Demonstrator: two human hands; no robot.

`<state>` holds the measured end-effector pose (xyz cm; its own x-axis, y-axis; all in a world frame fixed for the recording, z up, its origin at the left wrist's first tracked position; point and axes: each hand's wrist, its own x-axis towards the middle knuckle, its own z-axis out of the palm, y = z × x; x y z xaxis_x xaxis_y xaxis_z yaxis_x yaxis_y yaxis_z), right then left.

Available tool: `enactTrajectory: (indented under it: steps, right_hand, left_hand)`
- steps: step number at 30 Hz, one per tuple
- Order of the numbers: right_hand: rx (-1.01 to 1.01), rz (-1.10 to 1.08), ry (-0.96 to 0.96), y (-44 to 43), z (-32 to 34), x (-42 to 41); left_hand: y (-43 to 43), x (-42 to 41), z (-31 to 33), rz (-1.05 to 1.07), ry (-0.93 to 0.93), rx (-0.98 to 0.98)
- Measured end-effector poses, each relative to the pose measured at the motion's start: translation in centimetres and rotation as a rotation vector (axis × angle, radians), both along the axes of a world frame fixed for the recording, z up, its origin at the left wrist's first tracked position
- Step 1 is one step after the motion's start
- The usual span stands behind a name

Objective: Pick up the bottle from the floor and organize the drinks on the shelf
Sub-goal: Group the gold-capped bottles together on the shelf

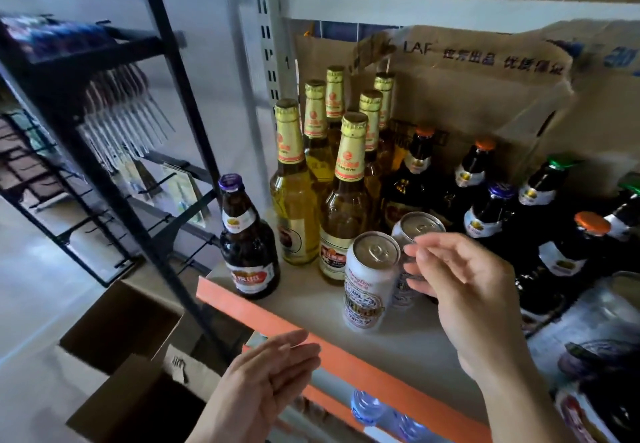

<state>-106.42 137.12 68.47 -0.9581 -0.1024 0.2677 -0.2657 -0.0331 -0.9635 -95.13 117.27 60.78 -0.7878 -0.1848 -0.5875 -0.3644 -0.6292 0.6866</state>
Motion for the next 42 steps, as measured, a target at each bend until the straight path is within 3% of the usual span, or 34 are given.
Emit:
enactTrajectory:
  steps: [7, 24, 37, 42]
  right_hand:
    - [-0.031, 0.021, 0.010, 0.2, 1.1, 0.1]
    - [0.204, 0.231, 0.051, -12.3, 2.1, 0.1]
    - [0.268, 0.197, 0.080, -16.3, 2.4, -1.3]
    - [0.262, 0.169, 0.072, -15.8, 3.0, -1.0]
  left_hand:
    - [-0.1, -1.1, 1.5, 0.044, 0.032, -0.022]
    - [-9.2, -0.2, 2.1, 0.254, 0.034, -0.028]
    - [-12.4, -3.0, 1.8, 0.229, 0.019, -0.076]
    - [-11.8, -3.3, 0.9, 0.077, -0.004, -0.065]
